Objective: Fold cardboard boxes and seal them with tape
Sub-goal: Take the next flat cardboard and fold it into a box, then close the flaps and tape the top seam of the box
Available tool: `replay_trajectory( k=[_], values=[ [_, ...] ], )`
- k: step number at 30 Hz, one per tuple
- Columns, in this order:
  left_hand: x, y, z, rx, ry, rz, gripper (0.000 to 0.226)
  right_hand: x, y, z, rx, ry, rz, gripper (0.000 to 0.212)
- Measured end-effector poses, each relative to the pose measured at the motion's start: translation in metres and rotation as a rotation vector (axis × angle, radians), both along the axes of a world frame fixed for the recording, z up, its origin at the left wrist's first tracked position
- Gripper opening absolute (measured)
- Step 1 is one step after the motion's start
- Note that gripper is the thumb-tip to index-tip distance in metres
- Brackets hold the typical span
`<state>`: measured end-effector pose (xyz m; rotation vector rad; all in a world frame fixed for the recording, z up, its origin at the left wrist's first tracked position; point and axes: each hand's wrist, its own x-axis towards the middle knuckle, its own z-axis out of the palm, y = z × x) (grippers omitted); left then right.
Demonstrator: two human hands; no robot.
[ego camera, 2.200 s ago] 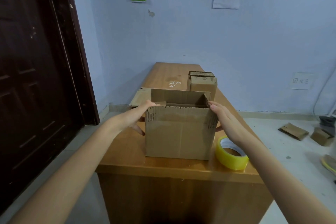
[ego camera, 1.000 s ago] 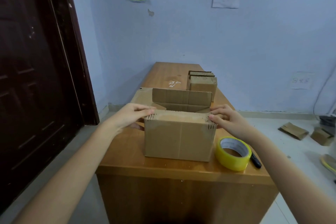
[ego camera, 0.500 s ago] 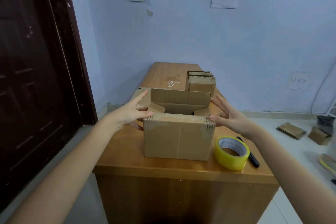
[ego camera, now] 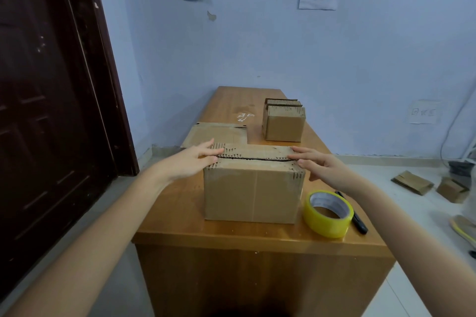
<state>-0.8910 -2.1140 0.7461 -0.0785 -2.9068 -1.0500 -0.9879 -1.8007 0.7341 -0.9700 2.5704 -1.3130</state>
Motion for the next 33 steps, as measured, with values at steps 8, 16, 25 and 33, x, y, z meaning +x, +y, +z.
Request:
replay_trajectory(
  k=[8, 16, 25, 33],
  values=[
    [0.001, 0.001, -0.004, 0.077, 0.026, 0.001, 0.037, 0.001, -0.005, -0.002, 0.027, 0.233, -0.229, 0.026],
    [0.001, 0.002, -0.007, 0.123, 0.053, 0.003, 0.036, 0.019, 0.045, -0.025, 0.605, 0.073, -0.225, 0.103],
    [0.003, 0.000, -0.005, 0.075, 0.037, -0.012, 0.037, 0.022, 0.056, -0.058, 0.525, 0.113, -0.223, 0.113],
    [0.001, -0.001, -0.007, 0.075, 0.046, -0.023, 0.037, 0.013, 0.058, -0.012, 0.018, 0.093, -0.245, 0.102]
  ],
)
